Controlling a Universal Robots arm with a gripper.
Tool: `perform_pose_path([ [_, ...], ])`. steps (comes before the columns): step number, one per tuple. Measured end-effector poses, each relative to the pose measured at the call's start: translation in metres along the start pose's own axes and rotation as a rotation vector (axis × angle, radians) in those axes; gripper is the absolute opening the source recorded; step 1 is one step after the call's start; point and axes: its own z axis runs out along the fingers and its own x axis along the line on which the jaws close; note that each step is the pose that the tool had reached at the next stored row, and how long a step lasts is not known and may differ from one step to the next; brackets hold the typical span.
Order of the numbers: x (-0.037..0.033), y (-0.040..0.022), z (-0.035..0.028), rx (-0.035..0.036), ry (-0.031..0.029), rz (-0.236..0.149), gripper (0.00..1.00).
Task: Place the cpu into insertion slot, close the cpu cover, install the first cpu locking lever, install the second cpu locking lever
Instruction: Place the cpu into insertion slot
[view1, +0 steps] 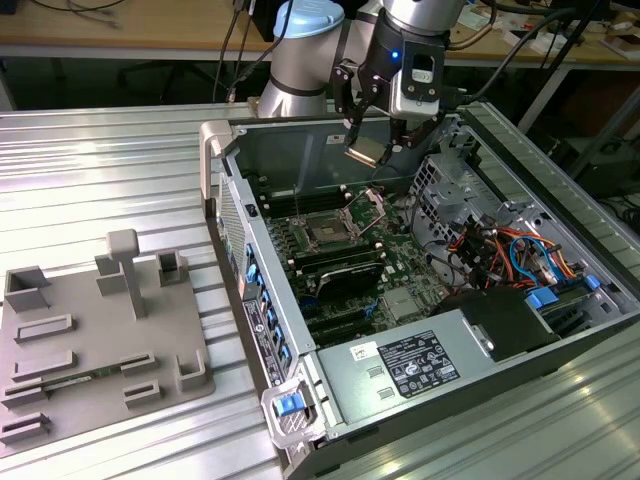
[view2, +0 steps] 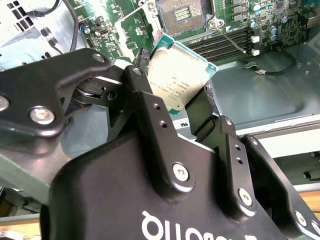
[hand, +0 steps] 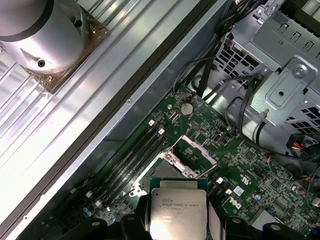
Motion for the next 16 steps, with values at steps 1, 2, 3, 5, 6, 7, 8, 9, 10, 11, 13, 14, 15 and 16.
perform_pose_path([
  [1, 0.0, 0.0, 0.0, 0.0, -0.0001, 0.001, 0.55],
  [2, 0.0, 0.0, 0.0, 0.0, -0.0003, 0.002, 0.55],
  [3, 0.0001, -0.0001, 0.0, -0.0001, -0.0004, 0.004, 0.55],
  [5, 0.0001, -0.0001, 0.0, -0.0001, -0.0007, 0.007, 0.55],
  [6, 0.0001, -0.0002, 0.0, -0.0001, -0.0007, 0.008, 0.55],
  [7, 0.0001, -0.0002, 0.0, -0.0001, -0.0008, 0.008, 0.55],
  [8, 0.0001, -0.0002, 0.0, -0.0002, -0.0009, 0.009, 0.55],
  [9, 0.0002, -0.0002, 0.0, -0.0002, -0.001, 0.01, 0.55],
  [10, 0.0002, -0.0002, 0.0, -0.0002, -0.001, 0.012, 0.55],
  [11, 0.0002, -0.0002, 0.0, -0.0001, -0.0012, 0.013, 0.55],
  [13, 0.0002, -0.0003, 0.0, -0.0003, -0.0014, 0.015, 0.55],
  [14, 0.0002, -0.0003, 0.0, -0.0003, -0.0015, 0.017, 0.55],
  [15, 0.0003, -0.0003, 0.0, -0.0003, -0.0016, 0.018, 0.55],
  [16, 0.0003, -0.0003, 0.0, -0.0003, -0.0018, 0.019, 0.55],
])
